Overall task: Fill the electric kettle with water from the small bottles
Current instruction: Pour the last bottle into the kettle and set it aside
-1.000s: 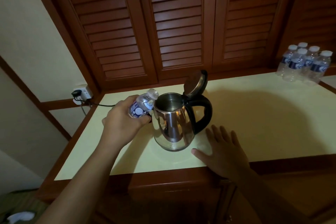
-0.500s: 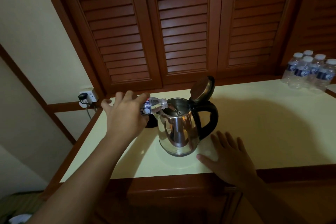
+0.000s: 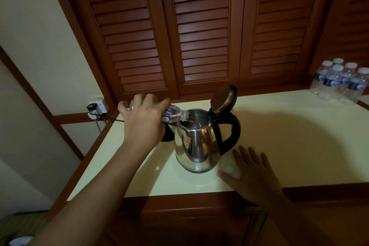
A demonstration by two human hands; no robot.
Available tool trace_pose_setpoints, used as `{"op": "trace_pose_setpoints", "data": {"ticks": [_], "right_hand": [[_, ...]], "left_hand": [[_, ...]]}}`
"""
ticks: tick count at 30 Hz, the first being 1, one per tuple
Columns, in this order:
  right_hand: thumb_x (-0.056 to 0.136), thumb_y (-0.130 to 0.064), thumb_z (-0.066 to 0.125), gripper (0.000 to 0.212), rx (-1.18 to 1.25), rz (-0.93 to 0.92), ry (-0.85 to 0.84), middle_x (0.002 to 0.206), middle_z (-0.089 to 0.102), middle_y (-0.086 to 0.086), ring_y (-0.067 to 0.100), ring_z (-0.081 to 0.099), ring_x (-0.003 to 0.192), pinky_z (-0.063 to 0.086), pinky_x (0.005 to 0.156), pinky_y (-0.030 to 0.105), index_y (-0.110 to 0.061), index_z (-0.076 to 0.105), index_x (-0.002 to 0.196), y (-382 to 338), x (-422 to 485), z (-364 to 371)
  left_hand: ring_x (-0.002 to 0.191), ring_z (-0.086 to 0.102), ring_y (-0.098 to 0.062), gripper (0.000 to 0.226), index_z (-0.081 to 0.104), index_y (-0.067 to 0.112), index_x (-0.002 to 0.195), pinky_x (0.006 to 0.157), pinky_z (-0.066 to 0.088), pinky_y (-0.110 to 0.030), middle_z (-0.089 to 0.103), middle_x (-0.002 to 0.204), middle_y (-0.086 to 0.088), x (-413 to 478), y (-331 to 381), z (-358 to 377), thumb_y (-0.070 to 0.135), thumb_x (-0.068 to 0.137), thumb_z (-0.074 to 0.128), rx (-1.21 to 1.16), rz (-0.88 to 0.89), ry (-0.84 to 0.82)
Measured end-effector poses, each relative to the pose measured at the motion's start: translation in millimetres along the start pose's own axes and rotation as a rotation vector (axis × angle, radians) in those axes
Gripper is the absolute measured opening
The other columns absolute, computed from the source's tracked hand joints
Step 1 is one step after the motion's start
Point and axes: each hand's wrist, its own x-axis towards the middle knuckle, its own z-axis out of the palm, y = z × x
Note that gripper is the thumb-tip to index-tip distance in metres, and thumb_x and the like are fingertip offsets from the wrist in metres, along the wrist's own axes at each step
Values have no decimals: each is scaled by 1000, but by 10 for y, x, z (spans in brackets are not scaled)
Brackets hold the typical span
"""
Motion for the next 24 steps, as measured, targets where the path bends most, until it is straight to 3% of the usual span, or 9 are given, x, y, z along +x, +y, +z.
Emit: {"op": "trace_pose_setpoints", "data": {"ticks": [13, 24], "right_hand": [[79, -94, 10, 108, 5, -6, 16, 171, 4, 1, 26, -1, 158, 1, 126, 53, -25, 10, 162, 9, -2, 20], [80, -93, 14, 105, 42, -14, 43, 171, 7, 1, 25, 2, 158, 1, 126, 52, -27, 12, 162, 9, -11, 13]], "left_hand": [[143, 41, -42, 70, 64, 33, 136, 108, 27, -76, 60, 135, -13, 103, 39, -16, 16, 71, 87, 48, 105, 13], [145, 40, -43, 60, 67, 28, 130, 109, 25, -80, 58, 134, -14, 182, 69, -43, 11, 74, 78, 70, 216, 57]]}}
